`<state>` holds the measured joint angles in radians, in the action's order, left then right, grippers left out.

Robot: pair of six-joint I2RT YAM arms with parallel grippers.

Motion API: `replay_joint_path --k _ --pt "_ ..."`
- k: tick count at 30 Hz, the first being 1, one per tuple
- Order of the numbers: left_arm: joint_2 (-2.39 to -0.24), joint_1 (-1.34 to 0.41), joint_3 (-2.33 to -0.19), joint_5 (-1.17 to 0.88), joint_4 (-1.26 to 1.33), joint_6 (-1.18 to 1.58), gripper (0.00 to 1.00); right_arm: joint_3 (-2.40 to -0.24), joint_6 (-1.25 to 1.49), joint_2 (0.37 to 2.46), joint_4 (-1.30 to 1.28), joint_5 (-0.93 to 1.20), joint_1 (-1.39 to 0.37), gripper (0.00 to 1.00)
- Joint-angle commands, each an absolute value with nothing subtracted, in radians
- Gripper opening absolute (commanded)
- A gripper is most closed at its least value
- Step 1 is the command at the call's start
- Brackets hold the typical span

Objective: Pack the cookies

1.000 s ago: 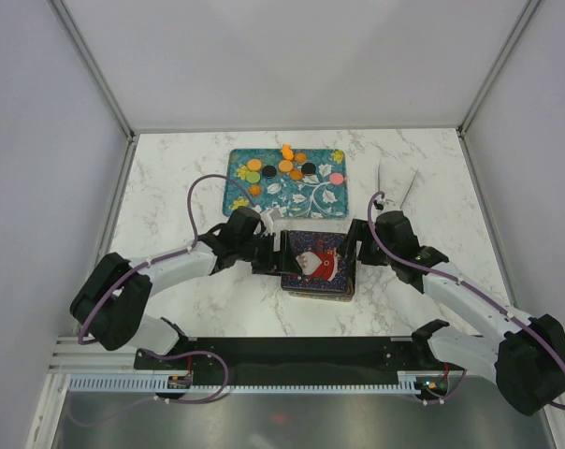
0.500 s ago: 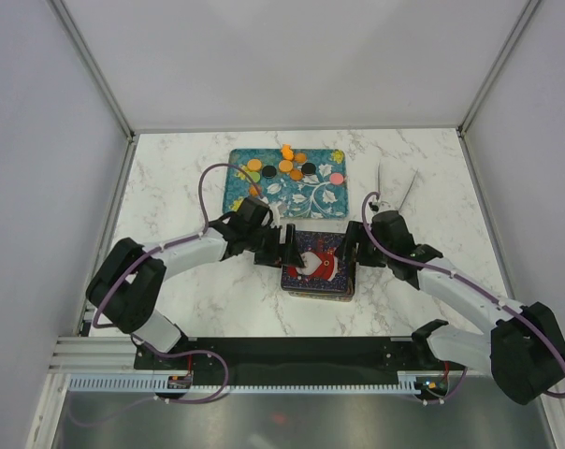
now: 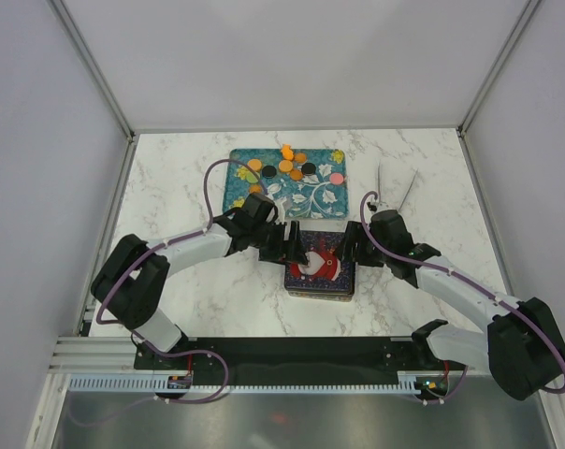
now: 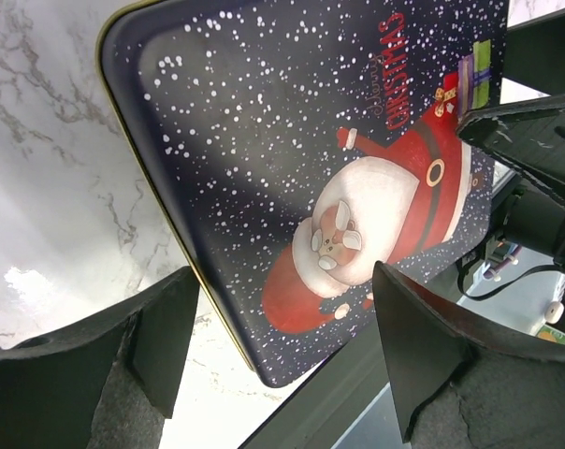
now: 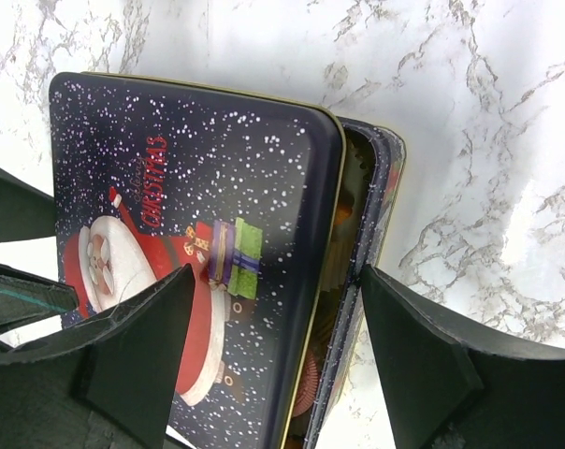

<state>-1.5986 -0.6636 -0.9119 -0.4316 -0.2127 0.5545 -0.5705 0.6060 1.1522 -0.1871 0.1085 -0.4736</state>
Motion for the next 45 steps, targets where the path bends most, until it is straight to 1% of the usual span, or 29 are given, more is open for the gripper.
replay_joint_path --k 1,20,45 --pt "-1.609 -0.676 -0.965 -0.463 -0.216 0.531 0.81 -0.578 0.609 1.155 -0.141 0.130 -0.474 0.80" --pt "-1.655 -0.712 -1.045 -0.434 -0.268 0.534 0.80 -0.565 0.607 1.163 -0.132 0.133 -0.474 0.75" --pt "-1.686 -0.719 -1.143 -0.419 -0.390 0.512 0.80 -0.542 0.614 1.200 -0.113 0.170 -0.474 0.76"
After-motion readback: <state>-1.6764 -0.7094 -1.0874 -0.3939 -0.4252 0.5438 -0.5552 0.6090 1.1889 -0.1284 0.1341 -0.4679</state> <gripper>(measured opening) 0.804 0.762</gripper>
